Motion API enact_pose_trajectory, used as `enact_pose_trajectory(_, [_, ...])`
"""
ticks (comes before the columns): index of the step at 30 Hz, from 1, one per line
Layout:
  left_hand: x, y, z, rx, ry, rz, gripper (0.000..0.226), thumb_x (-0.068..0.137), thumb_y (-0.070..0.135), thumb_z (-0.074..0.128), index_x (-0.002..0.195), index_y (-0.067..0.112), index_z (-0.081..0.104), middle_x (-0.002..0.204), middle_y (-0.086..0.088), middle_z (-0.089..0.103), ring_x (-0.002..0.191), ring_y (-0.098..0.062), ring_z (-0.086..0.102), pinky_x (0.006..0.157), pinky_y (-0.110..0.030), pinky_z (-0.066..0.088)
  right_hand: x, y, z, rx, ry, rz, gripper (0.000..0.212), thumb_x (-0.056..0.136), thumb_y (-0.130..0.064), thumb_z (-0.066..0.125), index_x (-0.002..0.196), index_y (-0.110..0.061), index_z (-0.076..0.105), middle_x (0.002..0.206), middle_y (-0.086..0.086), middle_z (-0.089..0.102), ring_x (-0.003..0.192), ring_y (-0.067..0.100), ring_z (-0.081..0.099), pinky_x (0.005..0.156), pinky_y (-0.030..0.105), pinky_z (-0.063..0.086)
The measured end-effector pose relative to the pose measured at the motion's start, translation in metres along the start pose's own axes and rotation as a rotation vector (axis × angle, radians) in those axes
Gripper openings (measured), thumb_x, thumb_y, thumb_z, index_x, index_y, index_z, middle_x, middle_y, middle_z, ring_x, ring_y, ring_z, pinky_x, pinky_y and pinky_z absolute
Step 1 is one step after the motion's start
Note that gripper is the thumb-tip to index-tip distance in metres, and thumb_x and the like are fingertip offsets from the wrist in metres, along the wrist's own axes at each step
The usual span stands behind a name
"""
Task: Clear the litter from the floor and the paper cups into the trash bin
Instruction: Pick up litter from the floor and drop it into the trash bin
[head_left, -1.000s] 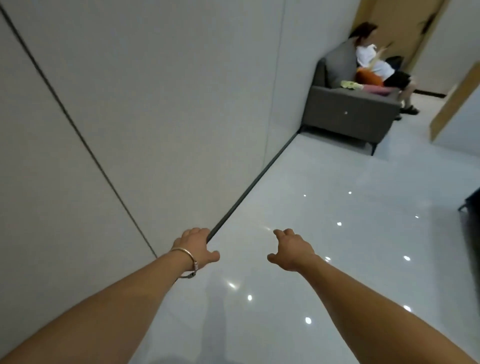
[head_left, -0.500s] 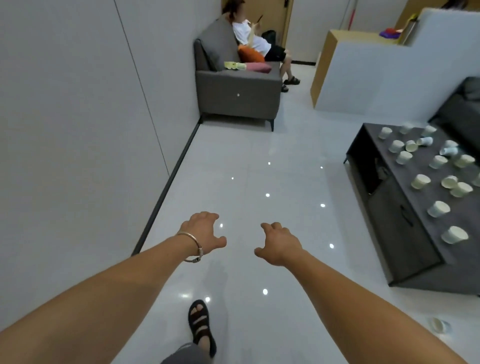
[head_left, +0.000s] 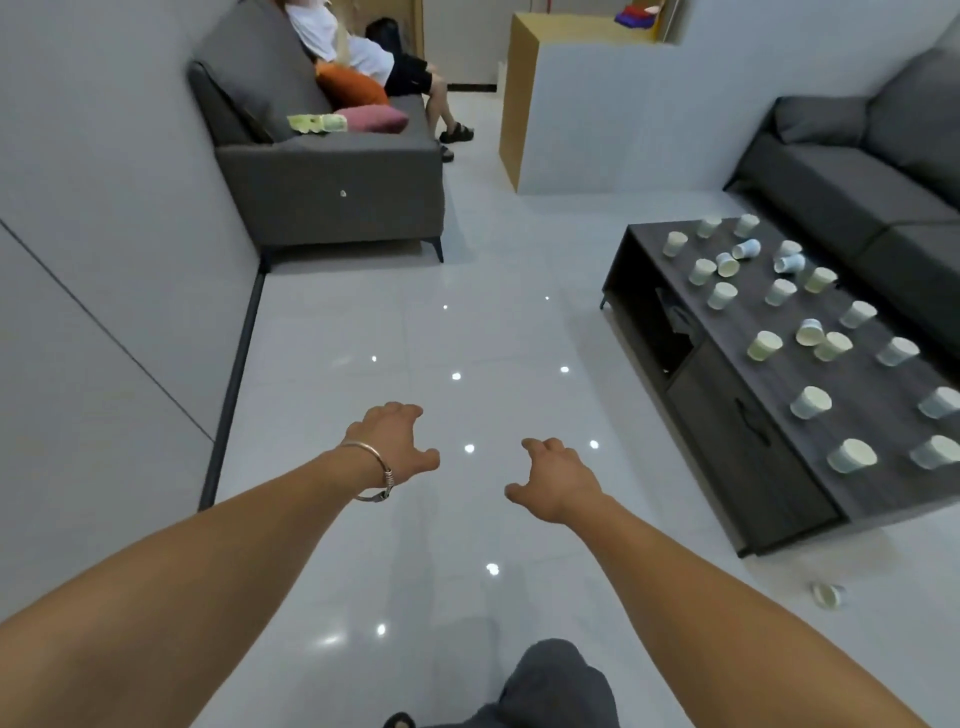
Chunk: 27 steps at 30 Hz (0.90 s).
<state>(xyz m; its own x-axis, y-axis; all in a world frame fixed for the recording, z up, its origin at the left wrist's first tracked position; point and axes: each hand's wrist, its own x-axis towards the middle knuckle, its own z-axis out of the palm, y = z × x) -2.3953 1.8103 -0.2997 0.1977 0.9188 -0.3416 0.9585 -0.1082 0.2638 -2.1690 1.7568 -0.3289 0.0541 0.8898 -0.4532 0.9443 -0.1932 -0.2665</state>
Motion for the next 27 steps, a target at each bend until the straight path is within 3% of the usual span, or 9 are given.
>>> enact_pose_trajectory(10, [0.225,0.073,-0.045,0.022,-0.083,0.034,0.076,0.080,0.052,0.057,0.145,0.022,0.030,0.147,-0.002,0.036,0.135,-0.024,0.032,0.104,-0.042,0.037,0.199,0.054,-0.111,-0.009,-0.014,0.018,0.077,0.090,-0.047,0.058,0.152,-0.020,0.022,0.149,0.005,0.032,0.134,0.026,0.033,0.102,0.038,0.042])
enact_pose_trajectory(20, [0.428,0.102,-0.114,-0.032,-0.049,0.016,0.076,0.080,0.052,0.058,0.144,0.022,0.031,0.148,-0.002,0.034,0.135,-0.023,0.032,0.105,-0.041,0.036,0.388,0.064,-0.223,-0.063,-0.004,-0.008,0.075,0.090,-0.049,0.057,0.151,-0.020,0.025,0.148,0.005,0.033,0.134,0.025,0.034,0.101,0.039,0.041])
enact_pose_trajectory(27, [0.602,0.117,-0.175,-0.003,-0.080,0.155,0.077,0.080,0.052,0.057,0.145,0.021,0.029,0.148,-0.002,0.034,0.135,-0.024,0.031,0.105,-0.041,0.036,0.525,0.060,-0.302,-0.080,0.013,0.097,0.073,0.089,-0.046,0.056,0.151,-0.019,0.026,0.148,0.006,0.033,0.134,0.027,0.033,0.104,0.040,0.041])
